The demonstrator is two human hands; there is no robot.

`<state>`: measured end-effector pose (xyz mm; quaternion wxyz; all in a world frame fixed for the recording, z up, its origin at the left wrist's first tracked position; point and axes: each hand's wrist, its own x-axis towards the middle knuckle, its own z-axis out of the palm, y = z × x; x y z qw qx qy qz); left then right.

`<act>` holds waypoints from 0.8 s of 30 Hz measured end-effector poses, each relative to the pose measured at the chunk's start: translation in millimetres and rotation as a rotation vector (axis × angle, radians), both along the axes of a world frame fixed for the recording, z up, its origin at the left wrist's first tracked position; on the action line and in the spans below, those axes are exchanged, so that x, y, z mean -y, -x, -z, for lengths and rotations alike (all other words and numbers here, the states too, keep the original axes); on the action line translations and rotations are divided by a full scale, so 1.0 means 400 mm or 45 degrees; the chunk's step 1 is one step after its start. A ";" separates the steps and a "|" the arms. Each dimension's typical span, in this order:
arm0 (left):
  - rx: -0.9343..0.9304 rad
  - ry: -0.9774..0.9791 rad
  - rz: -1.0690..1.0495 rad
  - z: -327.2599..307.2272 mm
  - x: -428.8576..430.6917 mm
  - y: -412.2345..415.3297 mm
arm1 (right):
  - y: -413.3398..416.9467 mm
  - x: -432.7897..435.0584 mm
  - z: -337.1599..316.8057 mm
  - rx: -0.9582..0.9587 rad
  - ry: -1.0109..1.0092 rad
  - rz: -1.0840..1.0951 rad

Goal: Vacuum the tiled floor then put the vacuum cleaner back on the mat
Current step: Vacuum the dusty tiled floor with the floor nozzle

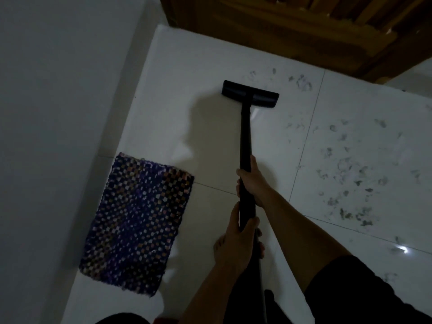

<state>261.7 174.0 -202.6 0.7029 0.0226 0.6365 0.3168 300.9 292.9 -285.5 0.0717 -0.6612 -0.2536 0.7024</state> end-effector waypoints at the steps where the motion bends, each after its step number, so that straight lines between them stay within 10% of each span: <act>1: 0.008 -0.007 -0.001 -0.002 -0.010 0.008 | 0.007 -0.010 -0.001 0.002 -0.002 0.002; 24: -0.114 -0.013 0.065 -0.001 -0.240 -0.015 | 0.001 -0.234 0.021 0.077 -0.004 -0.101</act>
